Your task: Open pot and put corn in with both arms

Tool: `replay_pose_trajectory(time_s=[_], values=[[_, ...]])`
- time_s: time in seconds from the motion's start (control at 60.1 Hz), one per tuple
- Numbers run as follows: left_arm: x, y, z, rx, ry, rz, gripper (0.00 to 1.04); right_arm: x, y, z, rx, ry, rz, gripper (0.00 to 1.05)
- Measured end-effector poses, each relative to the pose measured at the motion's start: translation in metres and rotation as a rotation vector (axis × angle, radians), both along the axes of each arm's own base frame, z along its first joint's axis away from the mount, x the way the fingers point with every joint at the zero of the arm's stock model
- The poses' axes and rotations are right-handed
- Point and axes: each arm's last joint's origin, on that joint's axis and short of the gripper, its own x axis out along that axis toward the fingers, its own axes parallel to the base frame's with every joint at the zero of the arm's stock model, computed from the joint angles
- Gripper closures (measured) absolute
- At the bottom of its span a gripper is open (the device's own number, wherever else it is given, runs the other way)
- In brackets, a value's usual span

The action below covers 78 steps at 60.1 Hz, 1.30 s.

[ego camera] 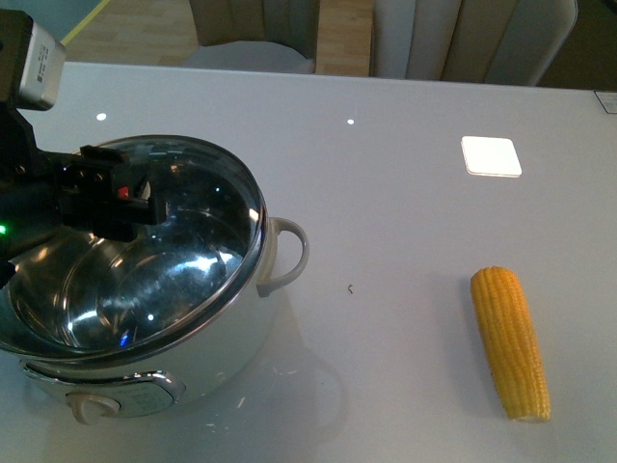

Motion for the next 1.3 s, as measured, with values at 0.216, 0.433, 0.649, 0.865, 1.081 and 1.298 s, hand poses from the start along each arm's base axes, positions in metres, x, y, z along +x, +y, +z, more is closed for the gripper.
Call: replay_pose_trajectory(time_s=[0.216, 0.433, 0.649, 0.865, 1.081, 1.298], values=[[0.014, 0.037, 0.040, -0.026, -0.116, 0.082, 0.62, 0.000, 0.000, 0.000, 0.000, 0.000, 0.000, 0.09], [0.018, 0.120, 0.047, 0.009, -0.169, 0.253, 0.62, 0.000, 0.000, 0.000, 0.000, 0.000, 0.000, 0.09], [0.002, 0.206, 0.008, 0.070, -0.125, 0.466, 0.62, 0.000, 0.000, 0.000, 0.000, 0.000, 0.000, 0.09], [-0.019, 0.247, -0.042, 0.097, -0.041, 0.571, 0.62, 0.000, 0.000, 0.000, 0.000, 0.000, 0.000, 0.09], [-0.016, 0.246, -0.087, 0.068, 0.018, 0.537, 0.62, 0.000, 0.000, 0.000, 0.000, 0.000, 0.000, 0.09], [-0.001, 0.243, -0.119, 0.062, 0.053, 0.521, 0.62, 0.000, 0.000, 0.000, 0.000, 0.000, 0.000, 0.09]])
